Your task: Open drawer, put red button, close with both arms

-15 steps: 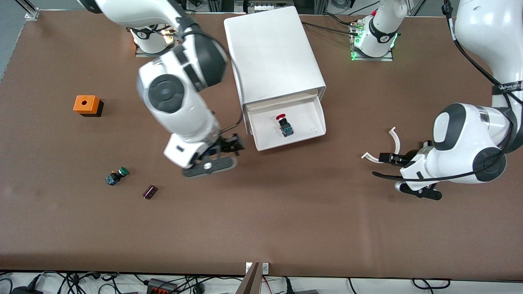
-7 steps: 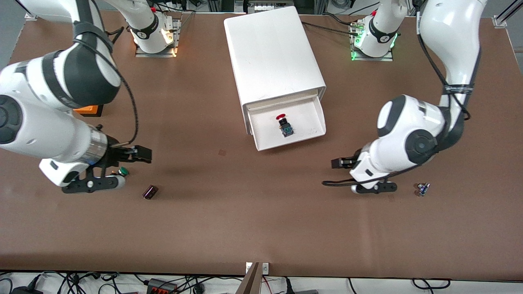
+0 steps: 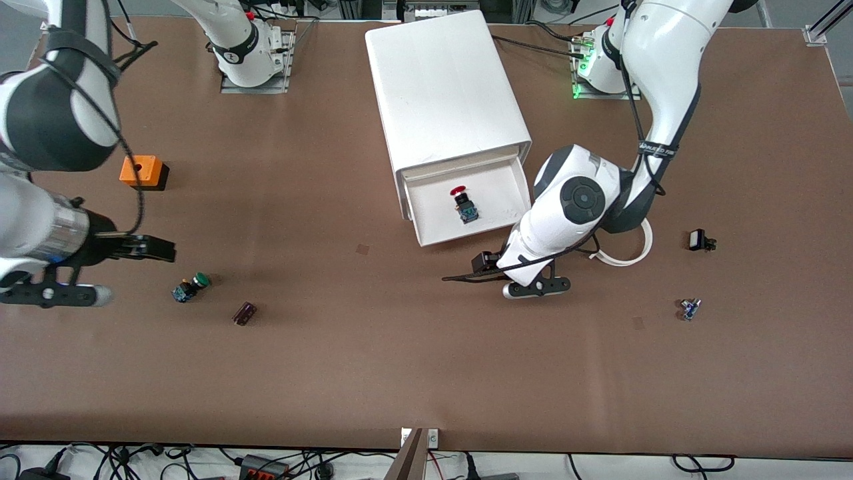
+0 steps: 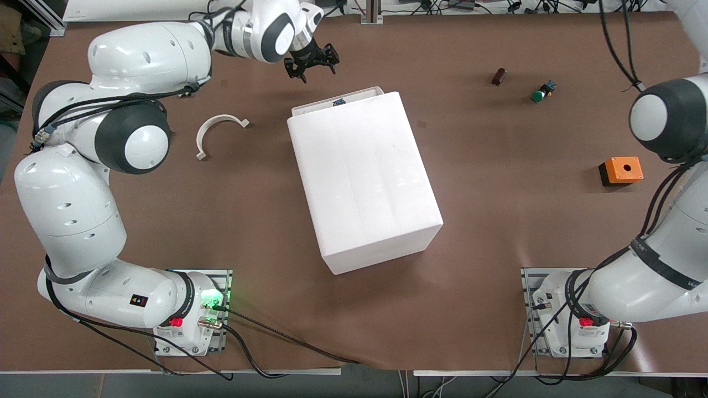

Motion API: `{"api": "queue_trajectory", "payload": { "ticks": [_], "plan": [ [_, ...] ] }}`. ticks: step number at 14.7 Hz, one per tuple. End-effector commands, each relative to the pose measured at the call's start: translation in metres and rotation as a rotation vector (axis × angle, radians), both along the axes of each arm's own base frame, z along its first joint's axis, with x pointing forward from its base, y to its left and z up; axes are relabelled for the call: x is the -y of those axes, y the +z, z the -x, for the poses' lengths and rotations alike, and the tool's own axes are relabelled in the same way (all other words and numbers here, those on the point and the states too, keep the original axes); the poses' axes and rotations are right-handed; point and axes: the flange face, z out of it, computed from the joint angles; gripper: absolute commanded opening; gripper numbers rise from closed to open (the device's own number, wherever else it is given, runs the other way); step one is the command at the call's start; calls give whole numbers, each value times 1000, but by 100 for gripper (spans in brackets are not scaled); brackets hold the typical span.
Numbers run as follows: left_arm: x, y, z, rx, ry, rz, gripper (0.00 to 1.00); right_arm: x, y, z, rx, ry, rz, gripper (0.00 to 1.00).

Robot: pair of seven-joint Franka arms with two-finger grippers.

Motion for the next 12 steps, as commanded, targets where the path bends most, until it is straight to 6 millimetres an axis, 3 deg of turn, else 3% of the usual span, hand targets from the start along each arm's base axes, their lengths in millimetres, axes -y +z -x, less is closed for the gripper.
{"api": "queue_trajectory", "payload": {
  "ticks": [1, 3, 5, 7, 8, 12],
  "plan": [
    [6, -7, 22, -26, 66, -7, 100, 38, 19, 34, 17, -13, -9, 100],
    [36, -6, 51, -112, 67, -48, 100, 73, 31, 50, 29, -21, -15, 100],
    [40, -2, 68, -200, 63, -108, 100, 93, 43, 58, 37, 2, -19, 100],
    [46, -3, 81, -255, 29, -141, 100, 93, 54, 64, 46, 5, -12, 100],
    [66, -2, 98, -282, 2, -136, 100, 94, 53, 67, 24, 12, 7, 100],
    [106, -9, 140, -361, 20, -174, 100, 91, 50, 77, 9, 27, 18, 100]
  ]
}}
